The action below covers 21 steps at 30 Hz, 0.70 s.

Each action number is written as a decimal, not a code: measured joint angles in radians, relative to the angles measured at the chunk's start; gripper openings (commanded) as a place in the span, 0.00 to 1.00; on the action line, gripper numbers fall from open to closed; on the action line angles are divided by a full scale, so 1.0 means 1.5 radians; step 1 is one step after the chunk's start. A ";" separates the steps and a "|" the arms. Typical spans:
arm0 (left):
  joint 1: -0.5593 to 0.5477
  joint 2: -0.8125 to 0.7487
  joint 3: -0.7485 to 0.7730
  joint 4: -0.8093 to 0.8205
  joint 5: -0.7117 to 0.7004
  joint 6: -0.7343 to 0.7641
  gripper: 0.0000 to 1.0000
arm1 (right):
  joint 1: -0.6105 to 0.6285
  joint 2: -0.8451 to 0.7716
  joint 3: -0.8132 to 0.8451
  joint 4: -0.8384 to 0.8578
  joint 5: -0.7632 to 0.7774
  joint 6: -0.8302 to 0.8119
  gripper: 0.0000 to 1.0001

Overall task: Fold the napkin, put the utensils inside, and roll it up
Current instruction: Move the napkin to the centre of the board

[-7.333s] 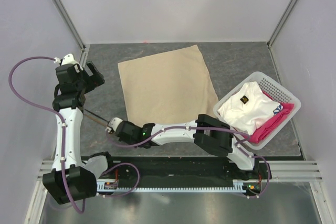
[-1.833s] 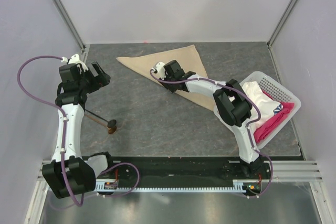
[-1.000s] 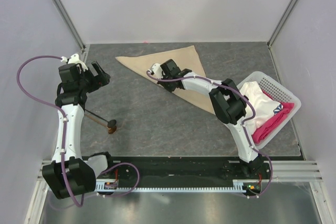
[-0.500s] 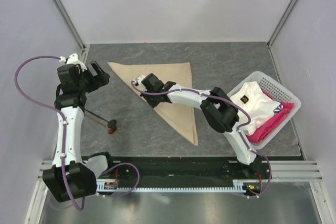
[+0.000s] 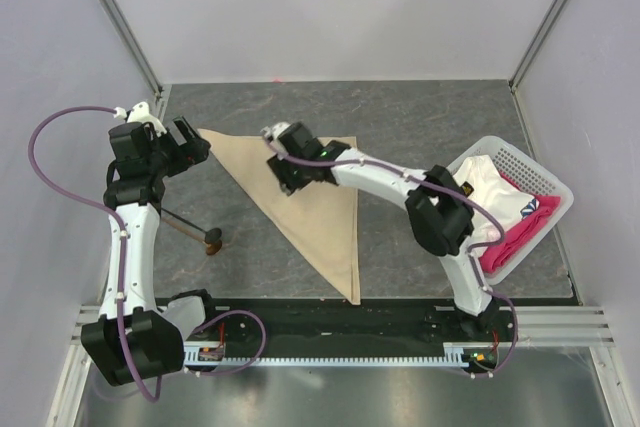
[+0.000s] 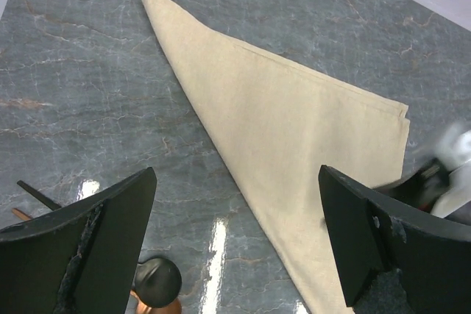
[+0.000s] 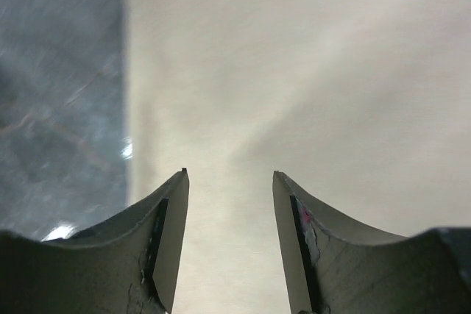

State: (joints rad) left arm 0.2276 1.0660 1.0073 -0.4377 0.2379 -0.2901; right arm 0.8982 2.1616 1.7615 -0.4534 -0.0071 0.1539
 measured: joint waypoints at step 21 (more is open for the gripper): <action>0.000 0.001 0.000 0.001 0.017 0.000 0.99 | -0.291 0.139 0.149 -0.028 0.037 -0.113 0.42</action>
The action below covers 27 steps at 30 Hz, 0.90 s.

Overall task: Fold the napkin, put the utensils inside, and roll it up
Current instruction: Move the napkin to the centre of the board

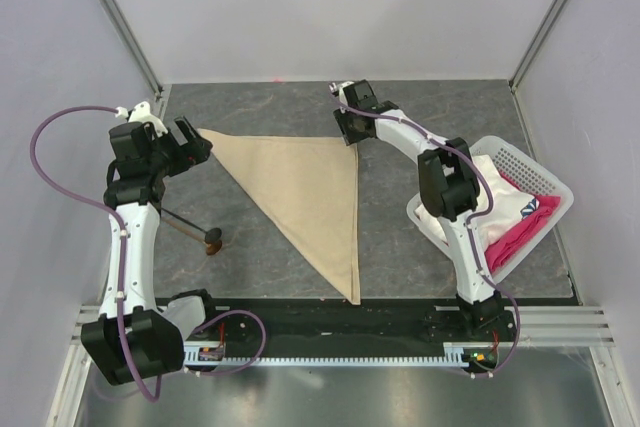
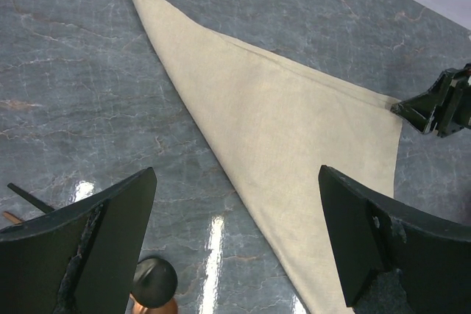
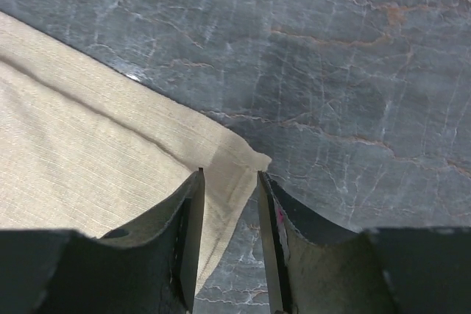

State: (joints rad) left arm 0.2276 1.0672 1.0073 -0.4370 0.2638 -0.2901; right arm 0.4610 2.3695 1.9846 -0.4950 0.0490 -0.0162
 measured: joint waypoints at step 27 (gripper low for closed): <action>0.000 0.002 0.000 0.000 0.006 0.000 0.99 | 0.004 -0.026 -0.070 0.016 -0.005 -0.010 0.41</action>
State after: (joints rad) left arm 0.2276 1.0706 1.0069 -0.4370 0.2726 -0.2901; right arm 0.4671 2.3310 1.8793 -0.4709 0.0414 -0.0319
